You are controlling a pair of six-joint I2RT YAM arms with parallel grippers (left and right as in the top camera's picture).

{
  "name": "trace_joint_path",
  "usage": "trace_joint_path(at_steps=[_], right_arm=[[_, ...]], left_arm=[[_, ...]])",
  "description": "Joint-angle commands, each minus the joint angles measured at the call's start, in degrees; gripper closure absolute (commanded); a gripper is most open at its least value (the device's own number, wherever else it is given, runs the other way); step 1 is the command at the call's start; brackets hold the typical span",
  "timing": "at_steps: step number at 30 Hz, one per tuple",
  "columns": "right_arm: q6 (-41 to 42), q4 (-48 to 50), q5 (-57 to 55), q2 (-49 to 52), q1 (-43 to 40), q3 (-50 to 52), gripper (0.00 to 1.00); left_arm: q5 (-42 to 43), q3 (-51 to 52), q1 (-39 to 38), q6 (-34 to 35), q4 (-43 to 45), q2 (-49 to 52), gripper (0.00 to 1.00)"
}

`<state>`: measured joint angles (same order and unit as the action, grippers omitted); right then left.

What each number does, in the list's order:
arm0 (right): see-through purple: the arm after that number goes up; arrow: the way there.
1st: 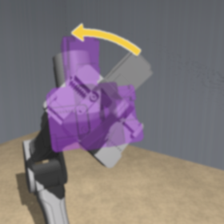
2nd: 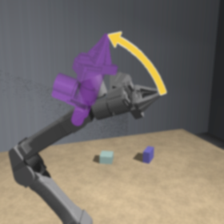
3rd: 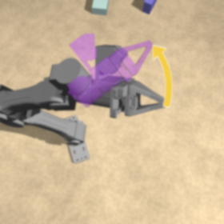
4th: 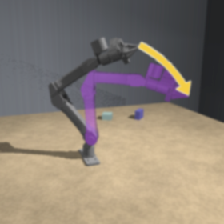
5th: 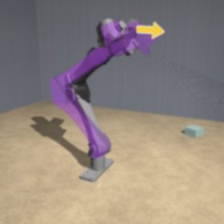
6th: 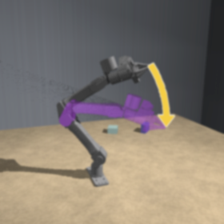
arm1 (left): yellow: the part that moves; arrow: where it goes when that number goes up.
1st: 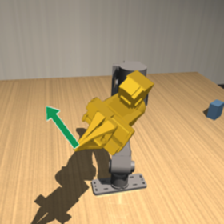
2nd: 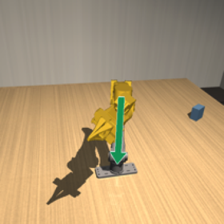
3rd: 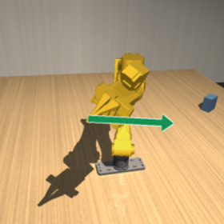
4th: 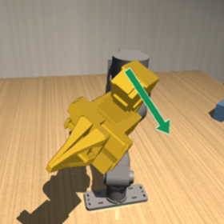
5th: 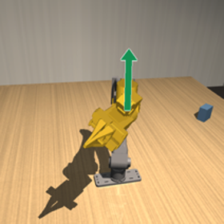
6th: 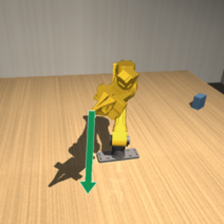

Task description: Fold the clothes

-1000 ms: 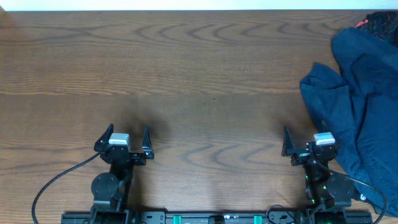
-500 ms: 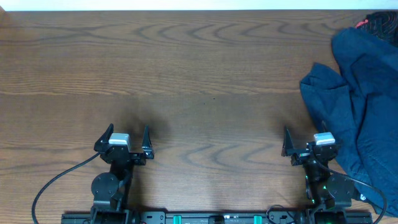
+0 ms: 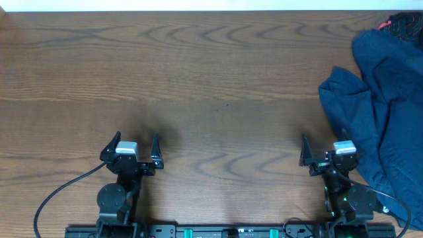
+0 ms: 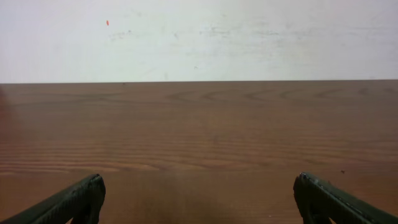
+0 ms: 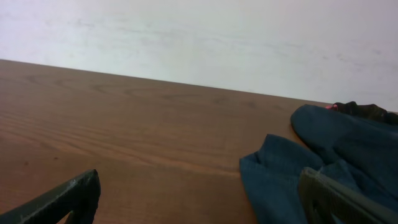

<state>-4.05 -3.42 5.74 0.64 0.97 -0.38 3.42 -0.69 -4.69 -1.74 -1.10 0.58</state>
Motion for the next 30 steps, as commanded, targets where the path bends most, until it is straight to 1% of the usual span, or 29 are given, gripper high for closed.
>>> trace_joint_path(at_steps=[1, 21, 24, 25, 27, 30], right_arm=[[-0.74, -0.26, 0.09, -0.26, -0.31, 0.07, 0.01], [-0.70, 0.11, 0.55, -0.26, -0.31, 0.07, 0.01], [2.51, -0.17, 1.27, -0.26, -0.31, 0.07, 0.01], [2.99, -0.22, 1.11, -0.20, -0.33, 0.04, 0.01], [2.97, -0.52, 0.26, 0.02, -0.33, -0.20, 0.01], [3.02, -4.50, -4.33, 0.90, -0.31, -2.62, 0.01]], left_arm=[[-0.04, 0.46, 0.07, -0.59, -2.71, -0.35, 0.02], [-0.02, 0.46, 0.07, -0.57, -2.73, -0.35, 0.02], [-0.07, 0.46, 0.07, -0.55, -2.58, -0.35, 0.02], [-0.04, 0.46, 0.07, 0.11, -2.64, -0.35, 0.02], [-0.04, 0.33, 0.07, 3.63, -2.78, -0.35, 0.02], [-0.02, -0.98, 0.07, 6.38, -4.74, -0.09, 0.02]])
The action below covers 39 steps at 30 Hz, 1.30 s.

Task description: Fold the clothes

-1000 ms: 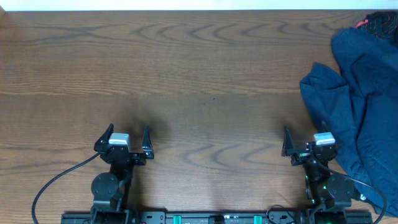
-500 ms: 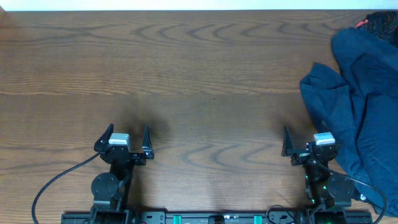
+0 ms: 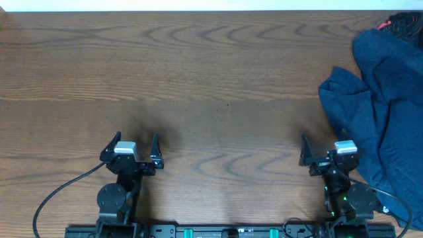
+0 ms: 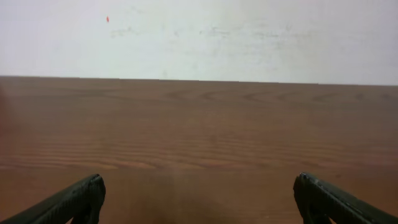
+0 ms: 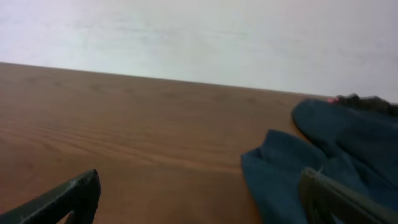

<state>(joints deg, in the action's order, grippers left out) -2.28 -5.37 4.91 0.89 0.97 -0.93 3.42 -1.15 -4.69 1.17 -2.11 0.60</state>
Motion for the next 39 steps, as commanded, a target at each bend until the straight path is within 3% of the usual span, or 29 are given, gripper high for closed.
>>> trace_joint_path(at_steps=[1, 6, 10, 16, 20, 24, 26, 28, 31, 39], right_arm=[[1.25, -4.35, -5.14, 1.18, -0.33, -3.23, 0.01], [1.88, -14.36, -10.23, 7.41, -0.33, -11.87, 0.01], [7.21, -22.38, -15.63, 17.18, -0.33, -20.11, 0.01], [8.24, -33.53, -15.45, 35.76, -0.33, -31.91, 0.01], [8.31, -35.15, -10.78, 45.29, -0.31, -37.88, 0.01], [7.87, -34.36, -5.09, 50.45, -0.31, -40.04, 0.01], [10.08, -34.32, -10.49, 51.89, -0.55, -40.04, 0.01], [18.78, -35.34, -21.38, 53.24, -1.53, -40.04, 0.01], [25.11, -36.83, -30.51, 55.08, -4.72, -40.04, 0.01], [26.45, -35.34, -37.70, 64.78, -19.41, -40.02, 0.01]], left_arm=[[-0.02, -1.29, 0.07, 3.69, -4.74, 0.15, 0.02], [0.00, -7.89, 0.07, 3.67, -12.20, 4.07, 0.02], [0.00, -16.24, 0.07, 3.69, -20.59, 11.65, 0.02], [0.00, -29.59, 0.07, 3.69, -32.15, 26.43, 0.02], [0.76, -36.15, 0.07, 3.91, -38.73, 34.69, 0.02], [6.67, -37.35, 0.07, 3.91, -39.45, 39.26, 0.02], [8.63, -37.35, 0.07, 3.89, -39.47, 40.33, 0.02], [8.63, -37.35, 0.07, 3.89, -39.63, 41.07, 0.02], [8.61, -37.35, 0.07, 3.89, -39.60, 41.31, 0.02], [8.61, -37.35, 0.07, 3.89, -39.41, 41.27, 0.02]])
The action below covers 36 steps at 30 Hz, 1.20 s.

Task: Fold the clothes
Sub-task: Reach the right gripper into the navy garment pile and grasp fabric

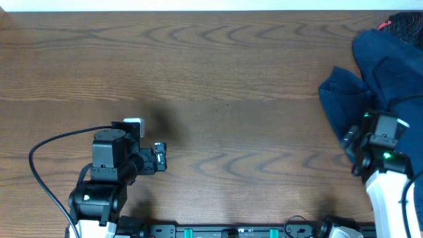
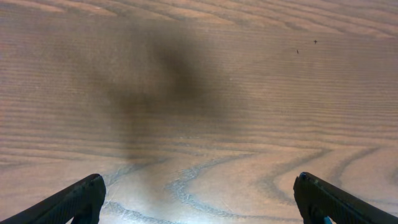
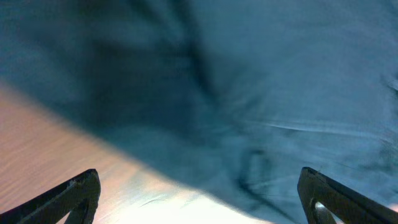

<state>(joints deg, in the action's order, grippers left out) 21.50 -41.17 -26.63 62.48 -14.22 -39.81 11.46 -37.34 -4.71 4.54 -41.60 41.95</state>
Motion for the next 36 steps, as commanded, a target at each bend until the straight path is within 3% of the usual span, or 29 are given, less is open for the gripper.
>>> trace_joint_path(at_steps=[1, 10, 26, 36], right_arm=[[2.64, 0.92, -6.43, 4.74, -5.92, -1.14, 0.01], [-1.55, 7.04, -5.92, 14.67, -15.47, -1.14, 0.07], [-3.56, 7.17, -6.19, 23.87, -15.78, -1.11, 0.10], [-3.54, 7.15, -8.33, 25.09, -15.78, -1.25, 0.37]], left_arm=[[0.57, -1.16, 0.09, 0.52, 0.07, -0.09, 0.02], [0.57, -1.16, 0.09, 0.52, 0.04, -0.09, 0.02], [0.57, -1.16, 0.09, 0.52, 0.04, -0.09, 0.02], [0.57, -1.16, 0.09, 0.52, 0.07, -0.09, 0.02]])
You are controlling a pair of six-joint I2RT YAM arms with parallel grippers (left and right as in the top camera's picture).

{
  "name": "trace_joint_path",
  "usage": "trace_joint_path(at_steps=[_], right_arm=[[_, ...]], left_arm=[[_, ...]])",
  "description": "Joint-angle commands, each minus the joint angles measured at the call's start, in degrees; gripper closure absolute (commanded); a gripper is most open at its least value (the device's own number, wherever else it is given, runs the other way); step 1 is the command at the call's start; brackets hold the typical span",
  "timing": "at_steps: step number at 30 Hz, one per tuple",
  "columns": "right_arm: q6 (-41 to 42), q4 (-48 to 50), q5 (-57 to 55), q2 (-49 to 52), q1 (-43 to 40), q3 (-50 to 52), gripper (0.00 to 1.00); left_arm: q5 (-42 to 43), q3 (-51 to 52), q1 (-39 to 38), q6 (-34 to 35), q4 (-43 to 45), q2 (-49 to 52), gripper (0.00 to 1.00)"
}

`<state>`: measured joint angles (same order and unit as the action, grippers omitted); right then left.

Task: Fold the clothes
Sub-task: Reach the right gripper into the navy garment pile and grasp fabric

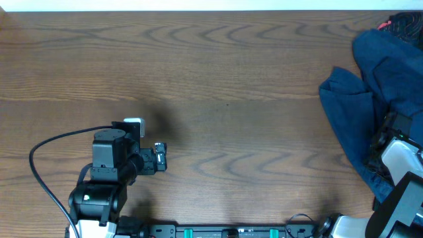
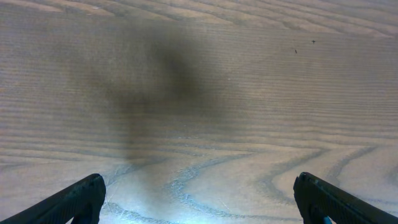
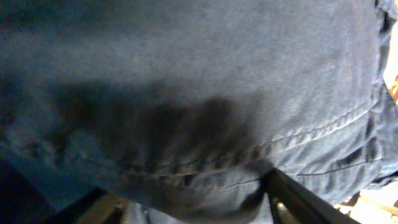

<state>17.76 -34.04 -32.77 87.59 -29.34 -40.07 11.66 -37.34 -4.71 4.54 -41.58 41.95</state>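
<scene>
A crumpled dark blue garment [image 1: 390, 73] lies heaped at the table's right edge. My right gripper [image 3: 196, 199] is pressed down into it near its lower part. Blue fabric with a stitched seam [image 3: 205, 93] fills the right wrist view and bulges between the two fingers, which still stand well apart. In the overhead view the right wrist [image 1: 391, 135] sits on top of the cloth and hides the fingers. My left gripper [image 2: 199, 202] hangs open over bare wood at the lower left [image 1: 157, 157], holding nothing.
A dark item with a red spot [image 1: 400, 23] lies at the far right corner behind the blue heap. The brown wooden table [image 1: 225, 86] stretches left of the garment. The left arm's cable [image 1: 46, 172] loops along the front left edge.
My right gripper has gone further right and down, from over the garment's left edge into the cloth, which now bulges between its fingers. The left arm has not moved.
Both grippers first rested open near the front edge, facing the far wall, with the blue heap to the right. Then both arms were raised and pointing down, the right over the garment's edge. Now the right gripper is sunk into the cloth.
</scene>
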Motion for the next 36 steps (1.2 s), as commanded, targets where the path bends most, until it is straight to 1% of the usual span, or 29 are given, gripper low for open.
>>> trace_joint_path(at_steps=[1, 5, 7, 8, 12, 13, 19, 22, 24, 28, 31, 36], right_arm=[[0.20, 0.02, -2.19, -0.11, -0.66, -1.14, 0.41], [0.22, 0.13, -2.19, -1.16, -0.66, -1.29, 0.57], [0.20, 0.37, -2.16, -1.88, -0.66, -1.29, 0.69], [0.22, 0.48, -2.19, -2.40, -0.66, -1.29, 0.78], [0.20, 0.50, -2.19, -3.41, -0.66, -1.29, 0.97], [0.20, 0.46, -2.16, -3.50, -0.66, -1.29, 0.99], [-0.15, -1.09, -0.46, -4.74, 0.02, -2.51, 0.99], [-2.78, -3.74, 2.67, -7.45, 2.01, -6.62, 0.99], [-5.95, -5.75, 6.88, -9.73, 3.96, -10.34, 0.99], [-12.81, -10.47, 19.32, -14.51, 10.16, -18.60, 0.99], [-13.14, -14.86, 26.25, -16.48, 15.69, -21.51, 0.99], [-12.76, -21.14, 34.67, -16.50, 26.36, -20.96, 0.99]], left_arm=[[0.37, -1.16, 0.09, 0.52, 0.04, -0.09, 0.02], [0.37, -1.16, 0.09, 0.52, 0.02, -0.09, 0.02], [0.37, -1.16, 0.09, 0.52, 0.02, -0.09, 0.02], [0.37, -1.16, 0.09, 0.52, 0.02, -0.09, 0.02], [0.37, -1.16, 0.09, 0.52, 0.02, -0.09, 0.02], [0.37, -1.16, 0.09, 0.52, 0.04, -0.09, 0.02], [0.37, -1.16, 0.09, 0.52, 0.04, -0.09, 0.02], [0.37, -1.16, 0.09, 0.52, 0.04, -0.09, 0.02], [0.37, -1.16, 0.09, 0.52, 0.04, -0.09, 0.02], [0.37, -1.16, 0.09, 0.52, 0.04, -0.09, 0.02], [0.37, -1.16, 0.09, 0.50, 0.04, -0.09, 0.02], [0.37, -1.16, 0.09, 0.52, 0.02, -0.09, 0.02]])
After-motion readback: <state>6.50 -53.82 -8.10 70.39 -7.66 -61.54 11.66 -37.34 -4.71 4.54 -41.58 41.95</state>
